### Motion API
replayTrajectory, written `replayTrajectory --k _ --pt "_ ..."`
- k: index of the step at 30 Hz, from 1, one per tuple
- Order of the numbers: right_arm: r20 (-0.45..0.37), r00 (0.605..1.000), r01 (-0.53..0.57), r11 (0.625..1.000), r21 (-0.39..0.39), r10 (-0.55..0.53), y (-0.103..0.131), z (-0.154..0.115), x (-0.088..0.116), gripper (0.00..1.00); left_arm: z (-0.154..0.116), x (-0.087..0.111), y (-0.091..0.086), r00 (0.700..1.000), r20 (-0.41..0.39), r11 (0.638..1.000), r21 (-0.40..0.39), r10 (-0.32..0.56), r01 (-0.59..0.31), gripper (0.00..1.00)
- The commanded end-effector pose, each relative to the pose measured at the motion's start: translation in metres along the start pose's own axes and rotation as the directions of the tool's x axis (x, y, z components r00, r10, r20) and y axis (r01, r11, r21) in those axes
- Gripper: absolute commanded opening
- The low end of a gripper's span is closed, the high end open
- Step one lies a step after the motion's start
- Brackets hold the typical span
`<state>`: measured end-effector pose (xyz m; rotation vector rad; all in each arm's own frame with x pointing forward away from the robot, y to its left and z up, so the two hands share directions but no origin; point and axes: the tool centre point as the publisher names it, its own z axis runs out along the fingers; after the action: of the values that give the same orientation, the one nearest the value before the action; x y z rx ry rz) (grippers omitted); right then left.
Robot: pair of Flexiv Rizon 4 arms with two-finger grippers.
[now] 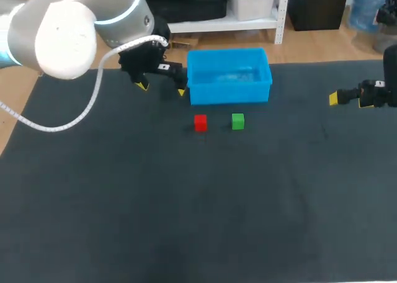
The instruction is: Use the left arm to pick the red cube and place it into the blue plastic box first, then use the right arm to grasp the green cube and put it into the same blue plastic box after the first action is fully finished.
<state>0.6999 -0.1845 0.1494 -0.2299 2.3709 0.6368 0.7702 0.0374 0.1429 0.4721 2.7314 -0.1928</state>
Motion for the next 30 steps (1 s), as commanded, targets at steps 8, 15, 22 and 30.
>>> replayTrajectory --k 8,15,22,30 --pt "-0.001 1.0 0.001 1.0 0.0 -0.001 0.0 0.0 0.0 1.0 0.004 -0.008 -0.006 1.0 -0.007 1.0 -0.009 0.003 -0.003 1.0" --pt "-0.001 1.0 0.001 1.0 0.0 -0.001 0.0 0.0 0.0 1.0 0.004 -0.008 -0.006 1.0 -0.007 1.0 -0.009 0.003 -0.003 1.0" --pt "-0.001 1.0 0.001 1.0 0.0 -0.001 0.0 0.0 0.0 1.0 0.004 -0.008 -0.006 1.0 -0.007 1.0 -0.009 0.003 -0.003 1.0" --pt "-0.001 1.0 0.001 1.0 0.0 -0.001 0.0 0.0 0.0 1.0 0.0 0.021 0.015 0.998 -0.026 0.998 -0.036 -0.059 0.058 1.0"
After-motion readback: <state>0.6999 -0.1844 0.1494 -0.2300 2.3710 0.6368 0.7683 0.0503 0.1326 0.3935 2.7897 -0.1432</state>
